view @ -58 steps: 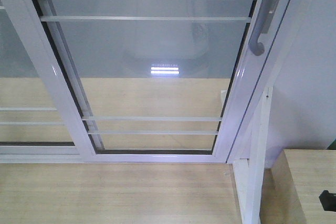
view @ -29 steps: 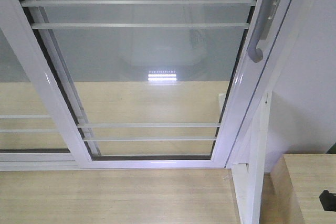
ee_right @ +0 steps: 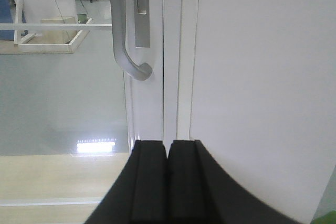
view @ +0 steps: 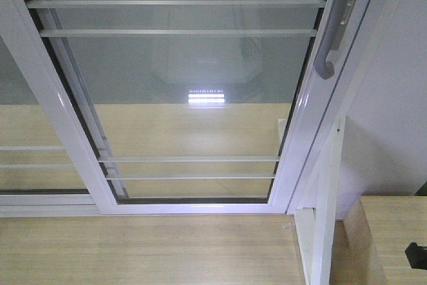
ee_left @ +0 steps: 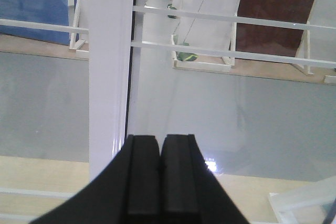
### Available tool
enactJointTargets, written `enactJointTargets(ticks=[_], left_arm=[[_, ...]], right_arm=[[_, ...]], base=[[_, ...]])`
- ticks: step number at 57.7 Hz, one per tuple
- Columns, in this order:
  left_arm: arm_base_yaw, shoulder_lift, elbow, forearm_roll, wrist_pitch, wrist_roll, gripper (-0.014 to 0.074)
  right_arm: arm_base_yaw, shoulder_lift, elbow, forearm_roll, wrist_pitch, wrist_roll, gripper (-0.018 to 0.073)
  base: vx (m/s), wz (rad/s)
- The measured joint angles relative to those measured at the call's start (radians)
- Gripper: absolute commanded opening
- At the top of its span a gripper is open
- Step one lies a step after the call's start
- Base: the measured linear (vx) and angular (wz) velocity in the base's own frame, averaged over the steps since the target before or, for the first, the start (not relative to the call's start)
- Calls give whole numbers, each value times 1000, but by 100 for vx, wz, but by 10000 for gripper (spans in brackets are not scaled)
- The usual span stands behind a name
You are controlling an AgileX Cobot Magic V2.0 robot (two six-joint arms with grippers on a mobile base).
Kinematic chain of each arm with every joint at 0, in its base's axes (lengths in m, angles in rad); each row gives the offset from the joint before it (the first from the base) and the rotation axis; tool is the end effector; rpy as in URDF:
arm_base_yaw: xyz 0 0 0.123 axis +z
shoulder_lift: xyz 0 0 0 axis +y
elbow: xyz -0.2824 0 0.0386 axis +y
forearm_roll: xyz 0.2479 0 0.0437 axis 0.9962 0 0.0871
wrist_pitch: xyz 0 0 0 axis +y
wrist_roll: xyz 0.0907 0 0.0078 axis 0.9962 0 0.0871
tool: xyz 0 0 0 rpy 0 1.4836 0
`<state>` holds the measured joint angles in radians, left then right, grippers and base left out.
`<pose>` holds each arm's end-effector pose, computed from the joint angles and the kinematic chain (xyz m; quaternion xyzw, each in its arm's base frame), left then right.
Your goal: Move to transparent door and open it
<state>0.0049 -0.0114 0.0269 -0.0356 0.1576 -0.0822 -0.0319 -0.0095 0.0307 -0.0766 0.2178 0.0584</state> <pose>0.0564 -0.0002 0.1903 -0.0431 0.7355 -0.0401 0.6749 0.0559 -0.0033 0.1835 0.0113 0.7584 -0.0220 0.6513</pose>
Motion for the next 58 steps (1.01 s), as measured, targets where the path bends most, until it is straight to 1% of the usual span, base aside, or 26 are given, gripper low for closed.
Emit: enactJointTargets(ticks=[39,43,50,58], left_arm=[[0,0,0,0,-1,0,-6],[0,0,0,0,-20,0,-6],[0,0,0,0,-85,0,-6],[0,0,0,0,-147,0,-6]], right_arm=[[0,0,0,-2,2,0,-8],[0,0,0,-2,2,0,-8],[0,0,0,-2,-4,0,-8],[0,0,0,-2,-38,0,-8]], base=[[0,0],[0,0],[0,0],[0,0]])
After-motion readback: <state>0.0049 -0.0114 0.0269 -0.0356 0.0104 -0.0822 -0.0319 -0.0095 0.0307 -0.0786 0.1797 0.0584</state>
